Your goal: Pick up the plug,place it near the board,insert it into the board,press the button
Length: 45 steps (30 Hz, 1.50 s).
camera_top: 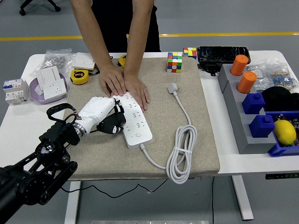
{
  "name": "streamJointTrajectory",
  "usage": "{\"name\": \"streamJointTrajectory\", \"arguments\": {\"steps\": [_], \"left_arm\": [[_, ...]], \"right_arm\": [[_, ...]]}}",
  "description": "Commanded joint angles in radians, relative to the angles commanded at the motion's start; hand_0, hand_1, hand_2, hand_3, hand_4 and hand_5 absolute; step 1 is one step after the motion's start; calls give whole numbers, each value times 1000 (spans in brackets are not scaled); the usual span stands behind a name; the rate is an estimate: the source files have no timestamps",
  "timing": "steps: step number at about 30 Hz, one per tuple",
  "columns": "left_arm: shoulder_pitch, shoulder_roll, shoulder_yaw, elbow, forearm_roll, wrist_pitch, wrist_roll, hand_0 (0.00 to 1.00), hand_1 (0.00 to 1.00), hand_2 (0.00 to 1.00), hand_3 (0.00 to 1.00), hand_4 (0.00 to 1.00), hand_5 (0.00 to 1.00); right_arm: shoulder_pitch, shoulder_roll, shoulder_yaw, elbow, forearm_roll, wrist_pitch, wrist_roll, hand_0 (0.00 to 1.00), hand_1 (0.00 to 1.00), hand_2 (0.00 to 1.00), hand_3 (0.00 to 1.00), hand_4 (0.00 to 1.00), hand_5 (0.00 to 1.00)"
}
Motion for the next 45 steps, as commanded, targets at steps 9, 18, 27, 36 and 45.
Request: {"name": "streamJointTrajectory", "arguments": {"steps": [9,18,27,36,45], "left_arm": [[-11,1,0,1,0,-2,0,674,796,794,827,998,213],[-18,0,-4,-8,-22,-12,-4,680,802,801,837,998,233],[21,-14,-49,-95,-156,-39,-31,694,810,811,844,998,549],[128,-60,-115,-216,-521,-17,-80,804,894,883,843,998,828],[278,-82,-157,-314,-890,-21,-77,998,998,998,979,998,998]], "right_arm": [[3,0,2,0,1,0,0,872,725,716,709,998,667],[3,1,1,0,2,0,1,870,724,716,710,998,668],[1,1,4,0,0,-1,0,870,724,717,711,998,669],[0,4,2,0,6,-3,0,870,724,716,711,998,669],[-2,5,2,0,3,-3,1,869,724,717,710,998,671]]}}
